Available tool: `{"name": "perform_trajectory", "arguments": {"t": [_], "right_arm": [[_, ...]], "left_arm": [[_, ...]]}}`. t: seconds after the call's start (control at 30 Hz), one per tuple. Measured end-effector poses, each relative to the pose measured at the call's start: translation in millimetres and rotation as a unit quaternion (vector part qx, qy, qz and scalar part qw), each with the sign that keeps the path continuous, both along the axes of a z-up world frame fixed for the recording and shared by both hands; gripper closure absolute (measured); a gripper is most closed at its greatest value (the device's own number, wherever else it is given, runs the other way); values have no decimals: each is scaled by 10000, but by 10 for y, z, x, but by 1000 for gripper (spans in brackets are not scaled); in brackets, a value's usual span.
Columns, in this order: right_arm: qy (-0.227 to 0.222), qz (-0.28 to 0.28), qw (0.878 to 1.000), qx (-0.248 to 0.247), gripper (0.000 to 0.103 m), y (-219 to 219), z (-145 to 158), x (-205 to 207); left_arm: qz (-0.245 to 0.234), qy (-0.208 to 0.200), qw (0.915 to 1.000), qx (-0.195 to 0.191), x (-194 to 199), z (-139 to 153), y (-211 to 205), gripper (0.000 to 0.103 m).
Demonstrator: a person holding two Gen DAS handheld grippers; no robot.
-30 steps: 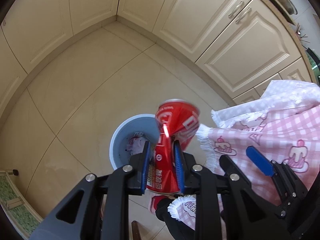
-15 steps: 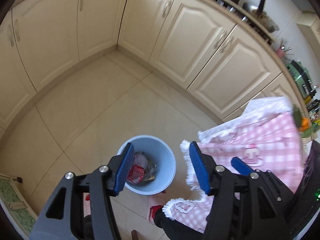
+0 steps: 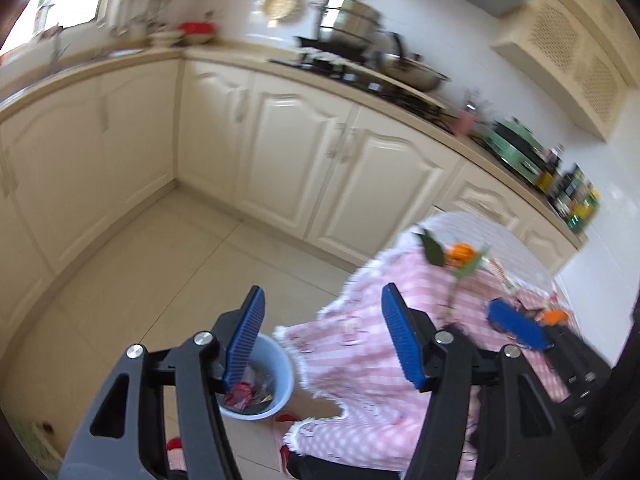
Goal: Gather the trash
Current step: 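Return to the table and grasp the orange flower stem with the left gripper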
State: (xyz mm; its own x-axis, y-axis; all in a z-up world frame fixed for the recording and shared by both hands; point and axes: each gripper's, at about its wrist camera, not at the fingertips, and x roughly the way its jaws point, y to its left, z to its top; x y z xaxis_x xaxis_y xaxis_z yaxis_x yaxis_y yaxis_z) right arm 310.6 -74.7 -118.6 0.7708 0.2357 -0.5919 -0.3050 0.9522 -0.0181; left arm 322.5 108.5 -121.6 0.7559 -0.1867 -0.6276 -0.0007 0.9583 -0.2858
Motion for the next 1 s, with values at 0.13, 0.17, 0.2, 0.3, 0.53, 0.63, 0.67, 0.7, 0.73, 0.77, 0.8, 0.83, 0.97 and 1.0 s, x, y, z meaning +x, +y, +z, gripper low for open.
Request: {"name": "perform_trajectory", "arguments": {"t": [0.13, 0.17, 0.2, 0.3, 0.53, 0.63, 0.67, 0.7, 0.73, 0.77, 0.8, 0.83, 0.97, 1.0], "right_arm": [[-112, -567, 9983, 112, 42, -701, 199, -29], [-118, -708, 9974, 109, 42, -877, 233, -8], [-122, -827, 9965, 89, 42, -1016, 244, 15], [-146, -1116, 9936, 22, 42, -1398, 302, 104], [127, -1505, 9885, -69, 41, -1928, 260, 423], [317, -1492, 9883, -86, 41, -1981, 175, 596], [384, -1473, 9883, -124, 41, -1976, 146, 653], [473, -1422, 9886, -147, 41, -1967, 113, 724], [538, -1399, 9886, -169, 41, -1962, 88, 781], [633, -1376, 9882, -243, 41, -1944, 56, 866], [737, -1322, 9880, -300, 41, -1923, 22, 954], [843, -1268, 9878, -325, 41, -1904, -14, 1043], [1334, -1121, 9839, -399, 40, -1841, -230, 1373], [1443, -1118, 9823, -427, 40, -1838, -287, 1448]], "left_arm": [[-673, 76, 9975, 213, 199, 12, -615, 43], [-809, 123, 9962, 290, 256, -9, -767, 43], [-991, 168, 9940, 432, 329, -34, -969, 43], [-1301, 250, 9883, 753, 519, -116, -1364, 43], [-1511, 647, 9786, 1239, 965, -400, -1810, 43], [-1562, 866, 9744, 1362, 1115, -526, -1874, 48], [-1600, 918, 9732, 1374, 1155, -558, -1882, 52], [-1699, 995, 9710, 1357, 1206, -597, -1902, 56], [-1749, 1035, 9698, 1348, 1233, -624, -1920, 61], [-1791, 1087, 9684, 1351, 1266, -657, -1936, 67], [-1826, 1166, 9670, 1341, 1309, -701, -1941, 85], [-1777, 1159, 9678, 1357, 1339, -719, -1926, 96], [-1709, 988, 9756, 961, 1350, -640, -1795, 99], [-1683, 917, 9775, 876, 1344, -607, -1766, 99]]}}
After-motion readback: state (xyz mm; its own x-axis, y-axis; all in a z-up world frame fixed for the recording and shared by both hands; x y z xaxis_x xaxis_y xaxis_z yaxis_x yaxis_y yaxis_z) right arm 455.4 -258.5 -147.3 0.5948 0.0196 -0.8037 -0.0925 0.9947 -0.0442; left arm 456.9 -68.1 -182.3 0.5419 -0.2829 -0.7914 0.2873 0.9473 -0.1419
